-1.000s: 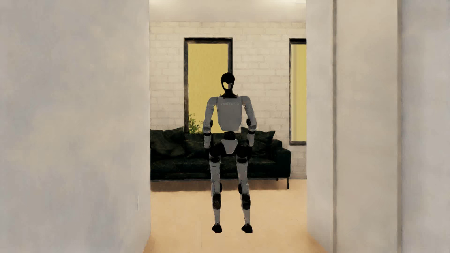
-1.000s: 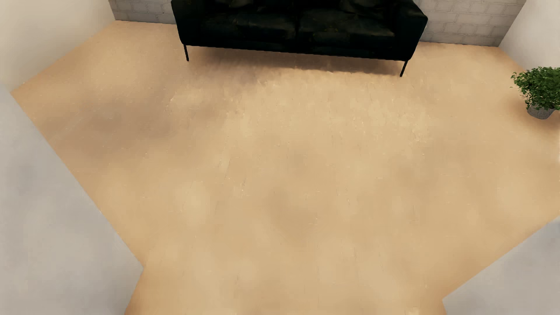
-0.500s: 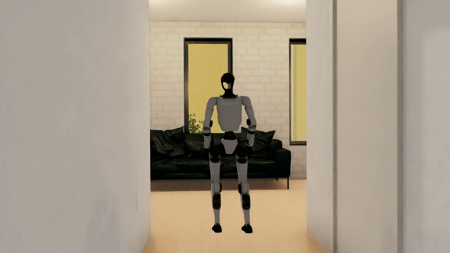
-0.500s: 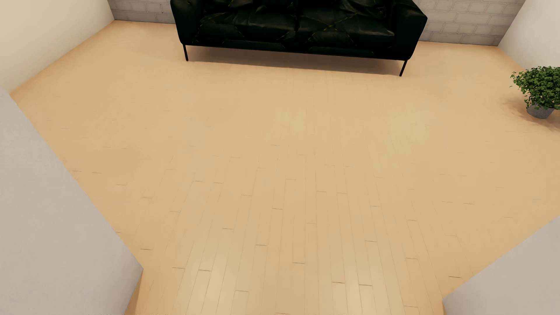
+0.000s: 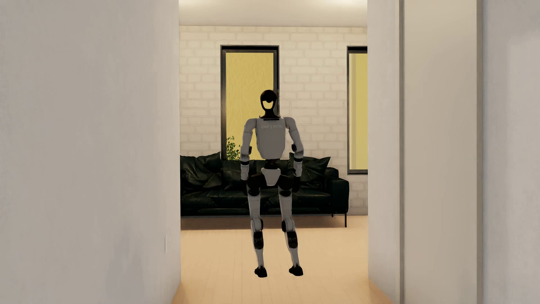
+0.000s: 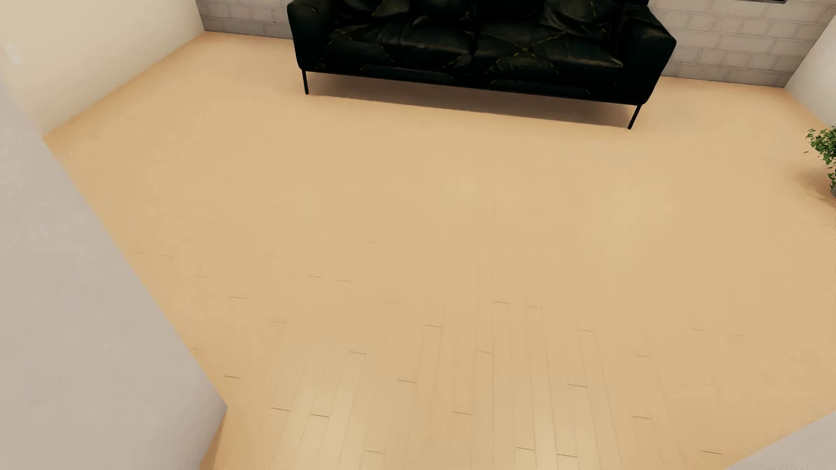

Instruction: Head to the sofa

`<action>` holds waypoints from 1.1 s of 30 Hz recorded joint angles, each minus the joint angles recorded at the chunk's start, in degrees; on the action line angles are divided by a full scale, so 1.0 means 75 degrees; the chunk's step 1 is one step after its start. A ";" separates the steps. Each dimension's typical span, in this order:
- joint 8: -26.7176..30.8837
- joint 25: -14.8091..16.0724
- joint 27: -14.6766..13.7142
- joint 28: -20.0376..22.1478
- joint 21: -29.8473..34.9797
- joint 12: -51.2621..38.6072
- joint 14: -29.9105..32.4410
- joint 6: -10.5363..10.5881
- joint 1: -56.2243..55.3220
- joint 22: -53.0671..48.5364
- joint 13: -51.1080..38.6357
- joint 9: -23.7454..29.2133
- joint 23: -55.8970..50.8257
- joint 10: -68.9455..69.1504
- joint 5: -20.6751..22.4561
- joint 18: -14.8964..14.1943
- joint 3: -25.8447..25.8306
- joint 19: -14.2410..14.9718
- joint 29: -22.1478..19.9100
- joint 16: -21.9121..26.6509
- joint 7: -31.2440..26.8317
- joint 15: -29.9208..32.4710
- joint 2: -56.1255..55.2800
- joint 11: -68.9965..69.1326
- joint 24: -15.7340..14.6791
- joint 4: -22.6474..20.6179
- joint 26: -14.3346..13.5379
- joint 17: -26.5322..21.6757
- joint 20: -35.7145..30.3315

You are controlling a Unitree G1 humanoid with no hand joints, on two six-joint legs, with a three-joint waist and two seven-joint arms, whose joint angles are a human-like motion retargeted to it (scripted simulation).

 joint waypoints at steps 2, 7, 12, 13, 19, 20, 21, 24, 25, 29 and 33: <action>0.0000 0.0000 0.0000 0.0000 -0.0046 -0.0044 -0.0287 -0.0219 -0.0006 -0.0153 -0.0122 0.0119 -0.0080 0.0030 -0.0187 0.0000 -0.0060 0.0000 0.0000 0.0145 0.0000 0.0419 -0.1328 0.1653 0.0000 -0.0180 0.0000 0.0073 0.0031; 0.0000 0.0000 0.0000 0.0000 -0.0249 -0.0647 -0.0818 -0.0333 0.0560 -0.0595 -0.0099 0.0390 0.0299 -0.0414 -0.0012 0.0000 -0.0691 0.0000 0.0000 -0.0039 0.0000 0.0727 -0.4730 0.4312 0.0000 -0.0170 0.0000 0.0282 0.0508; 0.0000 0.0000 0.0000 0.0000 -0.0676 -0.1482 -0.1731 -0.0162 0.1686 -0.3117 0.0404 0.0766 0.0976 -0.0624 -0.0237 0.0000 -0.1206 0.0000 0.0000 -0.0237 0.0000 0.2216 -0.6229 0.1592 0.0000 0.0118 0.0000 0.0199 0.1004; 0.0000 0.0000 0.0000 0.0000 -0.0785 -0.1691 -0.2012 -0.0176 0.2036 -0.3500 0.0413 0.0820 0.1259 -0.0534 -0.0358 0.0000 -0.1233 0.0000 0.0000 -0.0292 0.0000 0.2406 -0.6232 0.1015 0.0000 0.0147 0.0000 0.0203 0.1049; 0.0000 0.0000 0.0000 0.0000 -0.1009 -0.1888 0.1671 0.0356 0.2524 -0.4077 0.0063 0.0720 0.2140 0.0352 -0.0025 0.0000 -0.1384 0.0000 0.0000 -0.0392 0.0000 0.3679 -0.6038 0.1897 0.0000 0.0712 0.0000 -0.0011 0.0769; 0.0000 0.0000 0.0000 0.0000 -0.0833 -0.1854 0.3767 0.0359 0.1877 -0.3736 -0.0124 0.0791 0.2043 0.1758 0.0200 0.0000 -0.1194 0.0000 0.0000 -0.0230 0.0000 0.3368 -0.5628 0.1991 0.0000 0.0675 0.0000 -0.0040 0.0444; 0.0000 0.0000 0.0000 0.0000 -0.0663 -0.1891 0.4859 0.0435 0.0908 -0.3303 -0.0304 0.0821 0.1817 0.3562 0.0359 0.0000 -0.1045 0.0000 0.0000 -0.0072 0.0000 0.3022 -0.5169 0.2012 0.0000 0.0653 0.0000 -0.0102 0.0019; 0.0000 0.0000 0.0000 0.0000 -0.0620 -0.1618 0.3322 0.0508 -0.1724 -0.2127 -0.0633 0.0881 0.0393 0.7389 0.0529 0.0000 -0.0642 0.0000 0.0000 0.0155 0.0000 0.2304 -0.3352 0.1604 0.0000 0.0597 0.0000 -0.0256 -0.0816; 0.0000 0.0000 0.0000 0.0000 -0.0679 -0.1354 0.3264 0.0448 -0.2486 -0.1774 -0.0680 0.0841 -0.0213 0.7416 0.0585 0.0000 -0.0421 0.0000 0.0000 0.0194 0.0000 0.2127 -0.2706 0.1283 0.0000 0.0571 0.0000 -0.0249 -0.0810; 0.0000 0.0000 0.0000 0.0000 -0.1046 0.0017 0.4833 0.0137 -0.3838 -0.0562 -0.0968 0.0765 -0.2295 0.2868 0.0670 0.0000 0.0450 0.0000 0.0000 0.0310 0.0000 0.1225 -0.0127 0.0194 0.0000 0.0448 0.0000 -0.0101 -0.0014; 0.0000 0.0000 0.0000 0.0000 -0.1421 0.1072 0.1045 0.0388 -0.3509 0.0335 -0.1156 0.0640 -0.3514 -0.0256 0.0761 0.0000 0.1026 0.0000 0.0000 0.0038 0.0000 0.0496 0.2194 -0.0283 0.0000 0.0636 0.0000 -0.0123 0.1069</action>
